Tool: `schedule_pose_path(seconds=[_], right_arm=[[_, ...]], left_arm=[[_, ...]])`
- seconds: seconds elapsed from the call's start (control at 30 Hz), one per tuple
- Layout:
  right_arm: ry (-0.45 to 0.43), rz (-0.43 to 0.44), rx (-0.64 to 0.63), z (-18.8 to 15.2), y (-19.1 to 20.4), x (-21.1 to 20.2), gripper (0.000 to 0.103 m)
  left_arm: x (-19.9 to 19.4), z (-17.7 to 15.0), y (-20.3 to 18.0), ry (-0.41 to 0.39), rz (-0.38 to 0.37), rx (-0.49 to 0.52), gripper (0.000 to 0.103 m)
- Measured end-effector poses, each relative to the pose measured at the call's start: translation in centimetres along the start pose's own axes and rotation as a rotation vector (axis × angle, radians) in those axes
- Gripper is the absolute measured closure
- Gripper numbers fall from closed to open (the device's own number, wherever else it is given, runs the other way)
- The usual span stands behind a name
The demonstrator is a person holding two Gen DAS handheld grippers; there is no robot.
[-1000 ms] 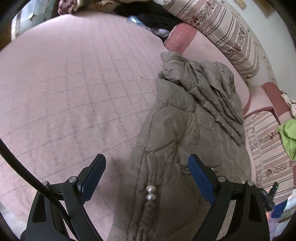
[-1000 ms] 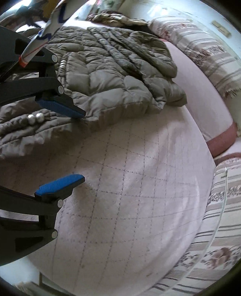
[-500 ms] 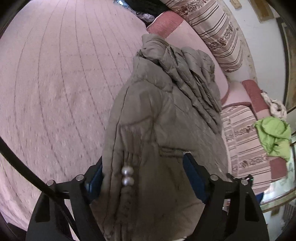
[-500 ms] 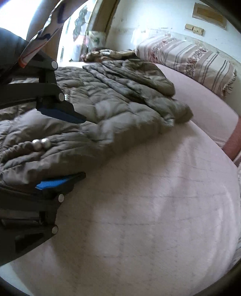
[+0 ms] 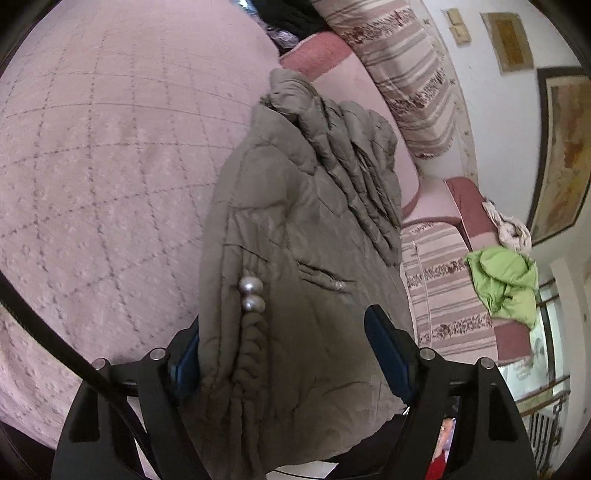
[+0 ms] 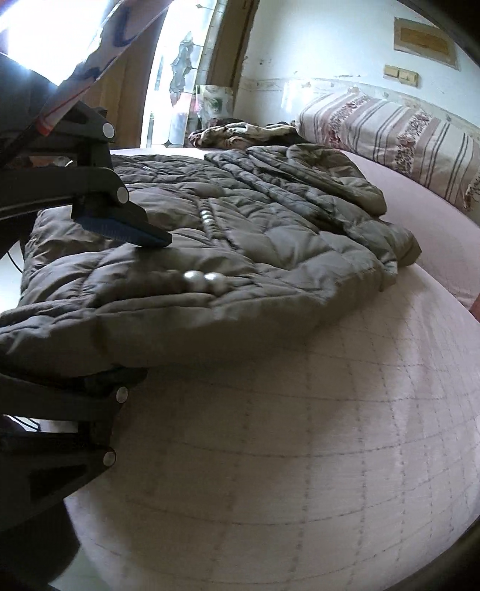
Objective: Fold large clothes
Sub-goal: 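Move the open left tool to the jacket hem by the pearl beads, then close the left tool on the jacket hem and lift it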
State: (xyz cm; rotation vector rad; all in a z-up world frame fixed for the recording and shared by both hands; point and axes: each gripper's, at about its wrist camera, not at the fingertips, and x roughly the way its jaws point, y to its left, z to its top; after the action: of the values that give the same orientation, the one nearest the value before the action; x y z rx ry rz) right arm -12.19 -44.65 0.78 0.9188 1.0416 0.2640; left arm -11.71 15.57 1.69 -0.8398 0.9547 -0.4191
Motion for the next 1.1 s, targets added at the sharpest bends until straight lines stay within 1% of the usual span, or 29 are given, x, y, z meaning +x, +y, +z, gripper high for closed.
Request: schedule_pose_path(seconds=[0.17,0.2,0.23,0.3,0.37,0.4,0.43,0.5,0.53,0.6,0.63,0.67,0.7,0.73,0.77,0.8,0.83,0.93,1.1], right_arm=[[0.005,0.016,-0.034,-0.7,0.4,-0.1,0.046],[0.002,-0.01,-0.047,-0.7,0.5,-0.1,0.047],[-0.008,-0.04,-0.055,-0.7,0.6,-0.1,0.048],[-0.066,-0.12,-0.098,-0.4,1.3,-0.4,0.048],[-0.105,-0.165,-0.115,0.0,1.6,-0.5,0.046],[-0.11,-0.17,-0.109,0.3,1.5,-0.3,0.045],[-0.106,-0.166,-0.095,0.6,1.3,-0.1,0.044],[-0.107,-0.155,-0.078,0.7,1.0,0.1,0.042],[-0.104,-0.154,-0.084,0.7,1.1,0.2,0.042],[-0.076,-0.135,-0.096,0.4,1.3,0.4,0.042],[-0.066,-0.125,-0.097,0.2,1.3,0.6,0.042],[-0.051,-0.106,-0.095,0.1,1.2,0.6,0.042],[-0.033,-0.073,-0.081,0.0,1.0,0.5,0.043],[-0.022,-0.048,-0.069,-0.1,0.7,0.4,0.044],[-0.013,-0.02,-0.056,-0.3,0.4,0.3,0.044],[0.002,0.02,-0.039,-0.5,0.1,0.3,0.046],[0.011,0.04,-0.033,-0.8,0.1,0.4,0.048],[0.043,0.062,-0.056,-1.6,0.6,0.7,0.049],[0.094,0.058,-0.117,-3.1,2.0,2.0,0.05]], left_arm=[[0.2,-0.5,0.8,0.04,-0.076,-0.022,0.025],[0.1,-0.4,0.9,0.038,-0.068,-0.027,0.025],[-0.1,-0.1,1.0,0.016,-0.033,-0.023,0.025],[-0.2,0.7,0.8,-0.029,0.042,0.003,0.025],[0.1,1.5,0.8,-0.036,0.062,0.009,0.023],[0.5,1.9,0.8,-0.029,0.069,0.008,0.021],[0.9,2.0,0.7,-0.019,0.072,0.018,0.016],[1.5,1.8,0.0,0.001,0.068,0.062,0.014],[1.9,1.5,-0.3,0.034,0.048,0.085,0.014],[2.5,0.7,-0.7,0.109,-0.047,0.094,0.014],[2.5,0.3,-0.8,0.132,-0.088,0.092,0.017],[2.5,-0.2,-0.8,0.16,-0.16,0.073,0.02],[2.5,-0.7,-0.6,0.185,-0.232,0.04,0.026],[2.5,-0.9,-0.4,0.199,-0.273,0.021,0.028],[2.4,-1.3,-0.5,0.202,-0.281,0.021,0.028],[2.2,-1.4,-0.7,0.191,-0.246,0.041,0.028],[2.2,-1.5,-0.8,0.186,-0.223,0.05,0.028],[2.7,-1.5,-0.3,0.173,-0.149,0.032,0.028],[2.7,-1.9,-0.2,0.153,-0.114,0.047,0.028]])
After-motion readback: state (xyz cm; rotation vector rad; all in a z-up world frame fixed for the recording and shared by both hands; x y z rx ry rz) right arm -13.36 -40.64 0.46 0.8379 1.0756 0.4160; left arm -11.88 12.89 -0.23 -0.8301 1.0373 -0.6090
